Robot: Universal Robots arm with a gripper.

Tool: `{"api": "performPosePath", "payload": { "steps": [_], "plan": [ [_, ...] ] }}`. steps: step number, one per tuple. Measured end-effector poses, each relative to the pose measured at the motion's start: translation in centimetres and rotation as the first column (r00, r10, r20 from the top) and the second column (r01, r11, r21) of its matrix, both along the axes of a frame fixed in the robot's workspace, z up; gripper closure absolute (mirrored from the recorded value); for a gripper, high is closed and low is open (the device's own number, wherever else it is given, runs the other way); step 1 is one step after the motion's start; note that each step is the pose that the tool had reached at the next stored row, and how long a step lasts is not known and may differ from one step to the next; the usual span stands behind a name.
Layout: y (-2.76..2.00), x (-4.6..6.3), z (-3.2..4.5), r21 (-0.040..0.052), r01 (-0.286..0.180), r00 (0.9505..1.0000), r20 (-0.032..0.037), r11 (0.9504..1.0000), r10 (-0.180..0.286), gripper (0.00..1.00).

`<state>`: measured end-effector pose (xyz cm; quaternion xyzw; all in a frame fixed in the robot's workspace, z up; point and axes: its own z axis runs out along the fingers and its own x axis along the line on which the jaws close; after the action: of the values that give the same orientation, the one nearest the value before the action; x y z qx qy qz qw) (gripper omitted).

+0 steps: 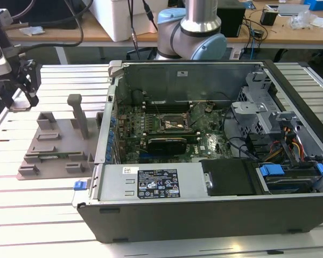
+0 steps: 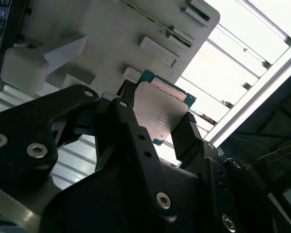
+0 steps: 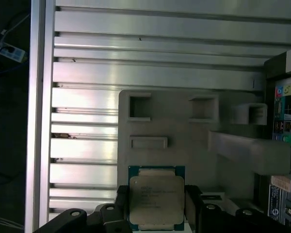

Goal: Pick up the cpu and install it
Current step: 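Pick up the cpu and move it towards the insertion slot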

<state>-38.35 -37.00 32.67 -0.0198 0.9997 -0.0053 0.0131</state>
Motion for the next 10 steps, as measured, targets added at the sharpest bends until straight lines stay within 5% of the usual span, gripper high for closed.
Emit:
{"api": "performPosePath", "payload": {
  "steps": [10],
  "plan": [
    [0.00, 0.0, 2.22, 0.0001, 0.000, 1.0000, 0.0000, 1.0000, 0.000, 0.46]
  ]
}}
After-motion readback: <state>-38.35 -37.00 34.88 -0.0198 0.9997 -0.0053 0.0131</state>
